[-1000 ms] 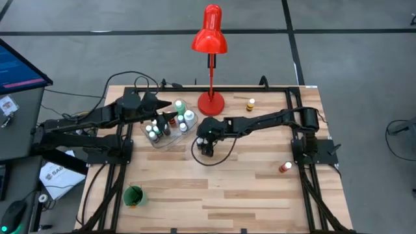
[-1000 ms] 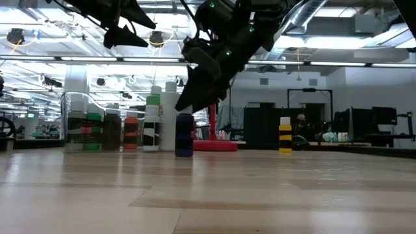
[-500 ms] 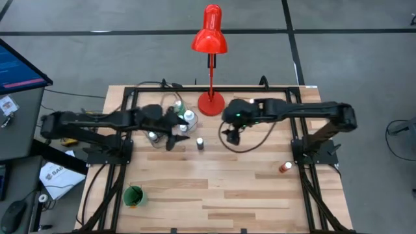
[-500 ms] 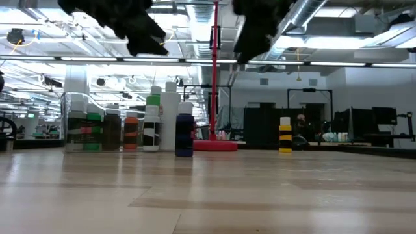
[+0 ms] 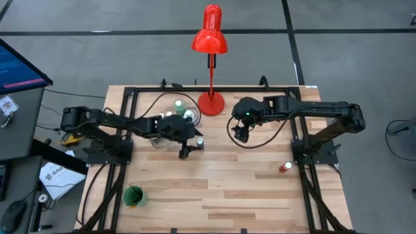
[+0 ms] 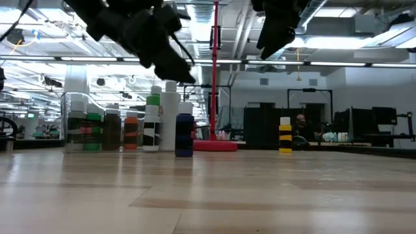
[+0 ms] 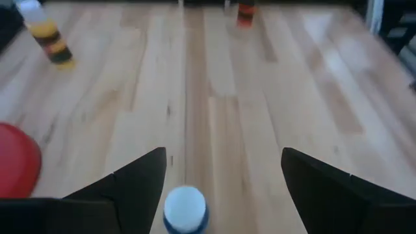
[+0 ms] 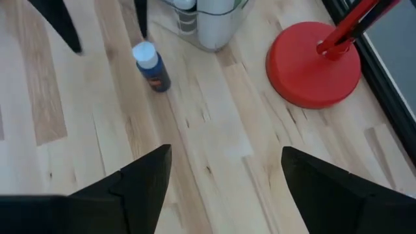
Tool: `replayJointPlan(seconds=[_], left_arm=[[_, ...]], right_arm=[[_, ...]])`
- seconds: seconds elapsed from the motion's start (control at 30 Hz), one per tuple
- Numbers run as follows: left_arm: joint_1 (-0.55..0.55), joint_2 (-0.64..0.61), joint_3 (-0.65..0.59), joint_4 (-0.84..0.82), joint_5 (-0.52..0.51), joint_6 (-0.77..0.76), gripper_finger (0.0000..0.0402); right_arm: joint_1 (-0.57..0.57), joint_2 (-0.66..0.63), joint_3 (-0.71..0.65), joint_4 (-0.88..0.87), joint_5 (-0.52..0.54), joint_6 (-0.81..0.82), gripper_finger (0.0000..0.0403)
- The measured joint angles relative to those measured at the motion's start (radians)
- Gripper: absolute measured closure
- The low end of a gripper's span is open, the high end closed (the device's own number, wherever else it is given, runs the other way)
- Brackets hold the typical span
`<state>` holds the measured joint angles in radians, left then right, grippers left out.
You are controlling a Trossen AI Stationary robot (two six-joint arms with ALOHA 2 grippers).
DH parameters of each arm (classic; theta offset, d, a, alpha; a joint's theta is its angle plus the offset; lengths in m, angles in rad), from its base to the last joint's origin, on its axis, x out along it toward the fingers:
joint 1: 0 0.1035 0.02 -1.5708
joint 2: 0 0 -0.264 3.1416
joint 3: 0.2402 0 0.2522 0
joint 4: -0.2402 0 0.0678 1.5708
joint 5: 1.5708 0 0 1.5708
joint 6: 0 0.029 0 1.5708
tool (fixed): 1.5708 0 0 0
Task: Pick & Place Paint Supplies
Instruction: Put the blue paint bottle into the transparent bin
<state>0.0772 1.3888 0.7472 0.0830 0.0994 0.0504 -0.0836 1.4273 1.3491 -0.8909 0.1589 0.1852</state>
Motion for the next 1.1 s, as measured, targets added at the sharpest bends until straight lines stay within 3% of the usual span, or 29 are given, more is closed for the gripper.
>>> replayJointPlan(seconds=[0.27, 0.77, 1.1], left_arm=[[0.002, 0.072, 0.000, -0.002, -0.066, 0.021, 0.0107], [0.010, 0.114, -0.008, 0.014, -0.068, 0.017, 0.0109], [0.010, 0.157, -0.009, 0.013, -0.078, 0.017, 0.0151]], right_arm=[[0.031, 0.000, 0.000, 0.004, 0.000, 0.034, 0.0117], [0.044, 0.000, 0.000, 0.005, 0.000, 0.029, 0.0117], [0.044, 0.000, 0.000, 0.003, 0.000, 0.025, 0.0117]])
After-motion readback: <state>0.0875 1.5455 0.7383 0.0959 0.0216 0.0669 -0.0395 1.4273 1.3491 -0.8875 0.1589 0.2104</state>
